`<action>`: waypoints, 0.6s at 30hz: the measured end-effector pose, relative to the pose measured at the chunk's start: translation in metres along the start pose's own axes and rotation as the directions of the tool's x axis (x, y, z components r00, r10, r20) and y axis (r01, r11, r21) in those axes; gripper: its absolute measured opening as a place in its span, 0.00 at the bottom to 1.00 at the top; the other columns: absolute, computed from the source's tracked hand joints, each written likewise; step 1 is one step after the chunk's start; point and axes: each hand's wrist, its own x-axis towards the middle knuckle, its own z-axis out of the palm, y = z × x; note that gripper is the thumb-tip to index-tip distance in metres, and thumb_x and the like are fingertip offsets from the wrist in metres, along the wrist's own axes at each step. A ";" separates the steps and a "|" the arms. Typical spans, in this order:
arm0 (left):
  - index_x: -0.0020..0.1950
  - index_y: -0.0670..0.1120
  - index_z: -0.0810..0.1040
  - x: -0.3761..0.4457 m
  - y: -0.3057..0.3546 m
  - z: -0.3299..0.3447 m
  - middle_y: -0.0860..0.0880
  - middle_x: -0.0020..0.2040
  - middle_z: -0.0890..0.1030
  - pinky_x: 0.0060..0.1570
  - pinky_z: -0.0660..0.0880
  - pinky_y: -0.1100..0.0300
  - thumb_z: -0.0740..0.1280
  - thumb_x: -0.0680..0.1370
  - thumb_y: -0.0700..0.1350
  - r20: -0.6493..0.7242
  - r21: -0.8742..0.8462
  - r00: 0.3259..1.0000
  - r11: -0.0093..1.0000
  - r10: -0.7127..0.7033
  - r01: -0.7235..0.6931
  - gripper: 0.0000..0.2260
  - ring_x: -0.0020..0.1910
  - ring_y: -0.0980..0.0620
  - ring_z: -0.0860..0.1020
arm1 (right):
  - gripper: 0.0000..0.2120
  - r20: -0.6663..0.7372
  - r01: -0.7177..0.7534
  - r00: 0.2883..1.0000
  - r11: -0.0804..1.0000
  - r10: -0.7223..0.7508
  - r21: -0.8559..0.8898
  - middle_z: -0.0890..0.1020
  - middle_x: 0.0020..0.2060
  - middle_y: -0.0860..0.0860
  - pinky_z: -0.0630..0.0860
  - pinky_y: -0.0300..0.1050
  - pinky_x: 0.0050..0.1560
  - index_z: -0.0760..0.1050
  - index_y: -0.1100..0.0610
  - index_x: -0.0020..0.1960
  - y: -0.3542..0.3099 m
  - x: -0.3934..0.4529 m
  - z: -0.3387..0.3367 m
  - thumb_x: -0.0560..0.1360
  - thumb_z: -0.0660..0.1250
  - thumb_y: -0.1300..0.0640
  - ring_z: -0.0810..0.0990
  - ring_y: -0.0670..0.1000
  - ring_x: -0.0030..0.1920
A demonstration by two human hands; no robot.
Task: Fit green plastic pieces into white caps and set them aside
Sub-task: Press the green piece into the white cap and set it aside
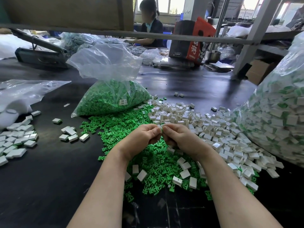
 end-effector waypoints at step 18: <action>0.39 0.47 0.74 -0.002 0.001 -0.002 0.55 0.31 0.70 0.33 0.65 0.63 0.60 0.83 0.45 0.047 0.265 0.996 0.962 -0.081 0.066 0.13 0.31 0.55 0.66 | 0.13 0.052 0.058 0.998 0.957 -0.045 -0.284 0.71 0.31 0.47 0.67 0.40 0.35 0.74 0.61 0.41 0.006 0.003 -0.005 0.83 0.60 0.58 0.68 0.45 0.32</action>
